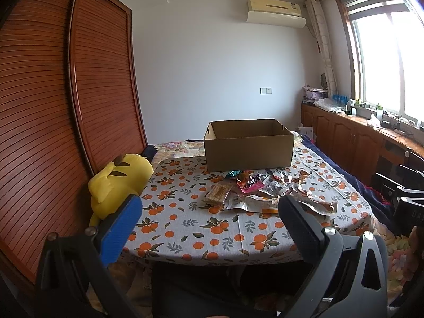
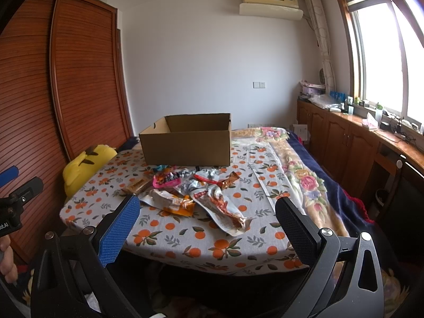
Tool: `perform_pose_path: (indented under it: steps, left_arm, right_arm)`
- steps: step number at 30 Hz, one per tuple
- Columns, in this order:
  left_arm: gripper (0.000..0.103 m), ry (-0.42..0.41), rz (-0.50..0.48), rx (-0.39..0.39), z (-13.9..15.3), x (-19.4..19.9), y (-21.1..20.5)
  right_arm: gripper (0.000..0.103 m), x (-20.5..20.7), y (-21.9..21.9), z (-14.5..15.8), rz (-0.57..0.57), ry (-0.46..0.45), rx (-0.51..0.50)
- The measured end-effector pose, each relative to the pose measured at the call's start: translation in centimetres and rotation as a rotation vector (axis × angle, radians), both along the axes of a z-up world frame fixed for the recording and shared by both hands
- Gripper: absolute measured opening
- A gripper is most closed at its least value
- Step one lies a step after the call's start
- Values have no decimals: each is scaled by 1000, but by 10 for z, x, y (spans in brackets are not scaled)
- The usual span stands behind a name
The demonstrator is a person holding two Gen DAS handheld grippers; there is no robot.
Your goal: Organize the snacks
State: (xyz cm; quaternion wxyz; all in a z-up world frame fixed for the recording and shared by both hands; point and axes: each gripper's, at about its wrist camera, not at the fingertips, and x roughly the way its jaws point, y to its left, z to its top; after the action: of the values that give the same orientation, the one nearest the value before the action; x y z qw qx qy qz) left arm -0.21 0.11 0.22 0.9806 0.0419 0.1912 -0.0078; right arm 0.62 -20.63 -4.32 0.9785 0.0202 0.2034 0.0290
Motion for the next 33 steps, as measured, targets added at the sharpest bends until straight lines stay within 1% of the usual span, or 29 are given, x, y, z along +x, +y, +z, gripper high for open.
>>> perform_pose_path:
  steps: [33]
  left_arm:
    - [103,0,0,0,0,0,0]
  right_arm:
    - [103,-5,1,0,-1,0,0]
